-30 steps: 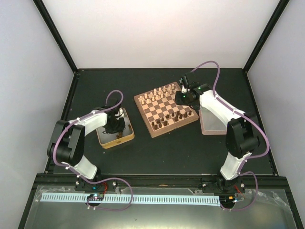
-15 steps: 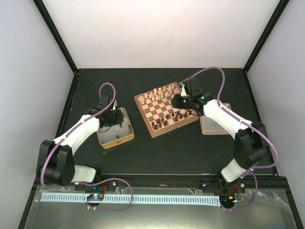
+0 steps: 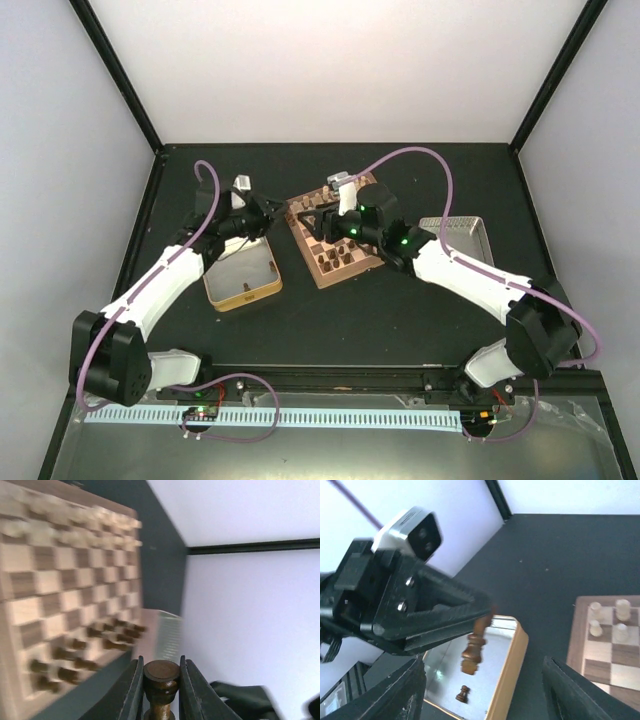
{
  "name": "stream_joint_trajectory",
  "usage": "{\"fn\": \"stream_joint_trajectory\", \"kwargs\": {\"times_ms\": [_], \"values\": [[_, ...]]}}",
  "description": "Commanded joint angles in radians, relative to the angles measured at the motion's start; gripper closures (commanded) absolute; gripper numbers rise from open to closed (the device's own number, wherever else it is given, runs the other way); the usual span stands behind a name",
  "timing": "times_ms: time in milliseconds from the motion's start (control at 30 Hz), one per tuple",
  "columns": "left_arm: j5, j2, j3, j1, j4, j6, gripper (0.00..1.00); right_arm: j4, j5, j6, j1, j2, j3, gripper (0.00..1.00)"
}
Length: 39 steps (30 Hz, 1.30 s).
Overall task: Set up the chess pieces on the board
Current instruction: Place the chess piece on the chessboard.
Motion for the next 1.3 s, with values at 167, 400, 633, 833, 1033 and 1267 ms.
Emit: {"fn": "stream_joint_trajectory", "kwargs": {"times_ms": [167, 400, 633, 833, 1033, 1267], "values": [[0.212, 0.073, 0.067, -0.062, 0.352, -0.418, 0.94, 0.092, 0.048, -0.046, 0.041, 0.011, 0.011, 0.37], [0.207, 0.071, 0.017, -0.074, 0.437, -0.528, 0.95, 0.079, 0.107, 0.027, 0.041, -0.007, -0.005, 0.59], [0.199, 0.062, 0.003, -0.077, 0.421, -0.551, 0.95, 0.099, 0.168, 0.037, 0.042, -0.053, -0.038, 0.63], [0.192, 0.062, -0.019, -0.077, 0.436, -0.583, 0.95, 0.164, 0.157, 0.034, 0.042, -0.092, -0.091, 0.62], [0.190, 0.059, -0.025, -0.078, 0.444, -0.600, 0.95, 0.193, 0.177, 0.025, 0.041, -0.122, -0.131, 0.73], [0.194, 0.050, -0.022, -0.080, 0.445, -0.617, 0.95, 0.143, 0.141, 0.028, 0.041, -0.063, -0.071, 0.71]]}}
